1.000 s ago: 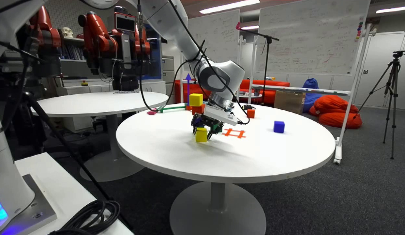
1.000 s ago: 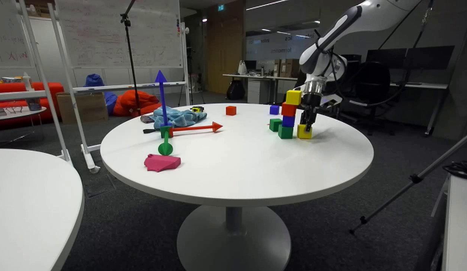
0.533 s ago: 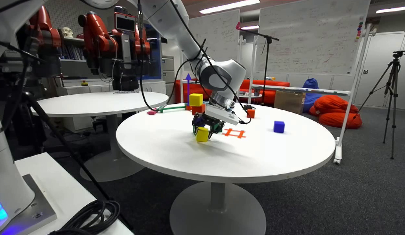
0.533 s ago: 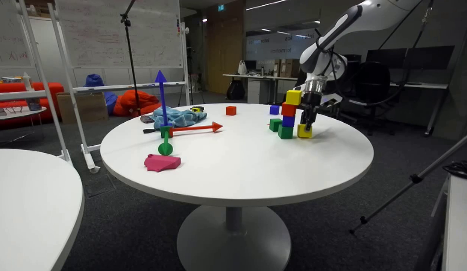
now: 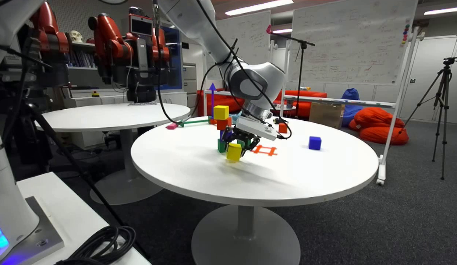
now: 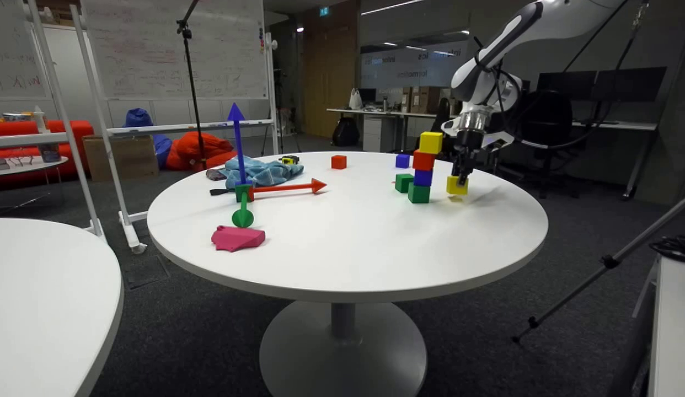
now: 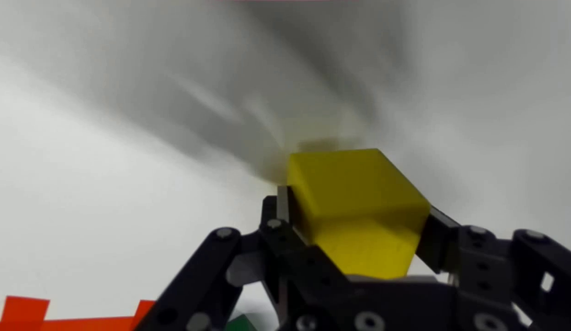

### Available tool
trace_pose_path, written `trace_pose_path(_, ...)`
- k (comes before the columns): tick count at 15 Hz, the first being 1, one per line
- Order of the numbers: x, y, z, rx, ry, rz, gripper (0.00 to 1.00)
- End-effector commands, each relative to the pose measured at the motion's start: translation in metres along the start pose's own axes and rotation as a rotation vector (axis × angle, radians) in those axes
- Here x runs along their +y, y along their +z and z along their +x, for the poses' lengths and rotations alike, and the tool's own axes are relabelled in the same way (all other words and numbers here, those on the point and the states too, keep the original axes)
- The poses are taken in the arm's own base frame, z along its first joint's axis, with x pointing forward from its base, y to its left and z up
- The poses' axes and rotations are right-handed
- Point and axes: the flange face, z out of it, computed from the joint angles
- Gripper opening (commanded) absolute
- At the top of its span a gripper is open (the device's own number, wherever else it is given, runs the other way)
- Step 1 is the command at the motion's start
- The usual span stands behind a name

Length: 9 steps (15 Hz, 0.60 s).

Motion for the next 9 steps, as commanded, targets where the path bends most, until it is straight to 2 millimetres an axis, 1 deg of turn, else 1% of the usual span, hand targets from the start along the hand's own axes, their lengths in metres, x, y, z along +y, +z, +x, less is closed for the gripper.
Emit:
trace_pose_path(1, -0.021, -0.036, -0.027, 0.045, -0.013, -0.049, 0.34)
trace_pose_path(3, -0.027, -0.054, -0.041, 0.062, -0.007, -0.083, 0.34)
trace_pose_path(6, -0.038, -0.083, -0.057, 0.087, -0.002, -0.149, 0.34)
trace_pose_path(7, -0.042, -0.093, -0.06, 0.095, -0.005, -0.174, 0.34)
trace_pose_path(9, -0.054, -0.117, -0.059, 0.097, -0.013, -0.228, 0.34)
